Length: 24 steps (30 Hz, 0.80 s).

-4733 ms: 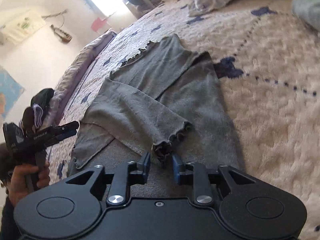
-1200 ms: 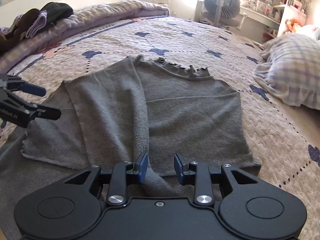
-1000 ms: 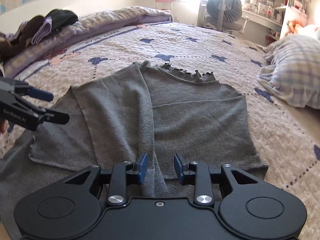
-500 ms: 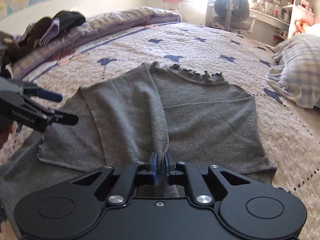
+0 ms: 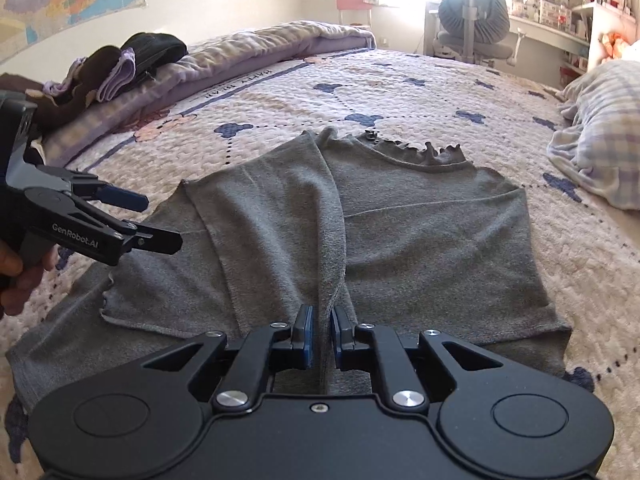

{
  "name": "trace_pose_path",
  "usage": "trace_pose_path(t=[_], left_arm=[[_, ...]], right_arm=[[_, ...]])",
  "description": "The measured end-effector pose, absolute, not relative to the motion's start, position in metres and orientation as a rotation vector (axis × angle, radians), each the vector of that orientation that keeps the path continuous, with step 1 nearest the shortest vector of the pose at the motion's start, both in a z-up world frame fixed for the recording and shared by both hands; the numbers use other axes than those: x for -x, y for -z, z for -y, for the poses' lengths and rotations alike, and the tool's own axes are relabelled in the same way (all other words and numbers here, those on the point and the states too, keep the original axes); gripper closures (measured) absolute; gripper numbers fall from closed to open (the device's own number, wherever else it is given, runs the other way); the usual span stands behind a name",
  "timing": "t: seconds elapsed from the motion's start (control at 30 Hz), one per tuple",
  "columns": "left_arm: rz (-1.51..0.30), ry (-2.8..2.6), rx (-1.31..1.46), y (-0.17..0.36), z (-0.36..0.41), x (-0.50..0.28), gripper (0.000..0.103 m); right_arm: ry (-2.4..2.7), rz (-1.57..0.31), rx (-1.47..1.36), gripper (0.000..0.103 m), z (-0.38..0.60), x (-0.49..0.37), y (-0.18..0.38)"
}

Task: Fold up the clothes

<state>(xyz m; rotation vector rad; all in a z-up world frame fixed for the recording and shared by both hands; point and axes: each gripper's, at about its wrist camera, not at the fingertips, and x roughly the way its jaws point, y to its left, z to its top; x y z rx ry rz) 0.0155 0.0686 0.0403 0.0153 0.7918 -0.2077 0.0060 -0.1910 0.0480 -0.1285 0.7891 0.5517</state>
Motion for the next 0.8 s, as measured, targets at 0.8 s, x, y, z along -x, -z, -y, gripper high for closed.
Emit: trace_pose_path(t=[0.8], left_arm=[[-0.797, 0.220, -0.022, -0.039, -0.066, -0.015, 0.008]], right_arm=[[-0.270, -0.764, 0.455, 0.103, 0.195, -0.032, -0.026]])
